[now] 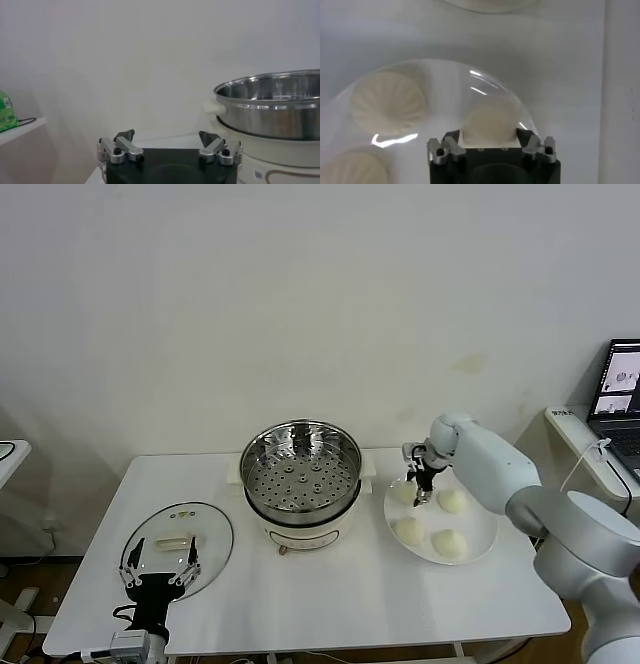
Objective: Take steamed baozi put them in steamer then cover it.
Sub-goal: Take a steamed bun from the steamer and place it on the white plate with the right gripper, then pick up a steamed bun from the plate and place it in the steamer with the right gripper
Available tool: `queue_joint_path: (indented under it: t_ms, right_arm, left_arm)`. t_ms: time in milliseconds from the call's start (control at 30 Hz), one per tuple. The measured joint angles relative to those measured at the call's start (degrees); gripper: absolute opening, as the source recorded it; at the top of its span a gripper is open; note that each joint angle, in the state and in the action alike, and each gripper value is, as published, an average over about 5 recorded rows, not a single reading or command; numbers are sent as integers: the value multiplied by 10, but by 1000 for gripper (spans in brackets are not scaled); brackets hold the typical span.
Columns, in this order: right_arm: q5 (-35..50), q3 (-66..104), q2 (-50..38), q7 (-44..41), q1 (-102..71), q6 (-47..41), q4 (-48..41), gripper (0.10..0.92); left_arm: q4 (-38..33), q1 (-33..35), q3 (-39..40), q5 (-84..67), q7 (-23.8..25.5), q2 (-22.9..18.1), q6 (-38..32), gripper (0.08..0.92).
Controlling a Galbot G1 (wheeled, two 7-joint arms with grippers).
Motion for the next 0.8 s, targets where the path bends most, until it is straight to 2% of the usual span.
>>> queue_joint_path:
  t_ms: [333,800]
  right_arm:
    - [5,-3,-14,2,9,-3,16,543]
    - [56,-57,-77,-2,110,-2,96,543]
  left_arm:
    - [-1,2,-1,0,-1,-2,0,823]
    - [2,1,3,2,-2,-2,-1,823]
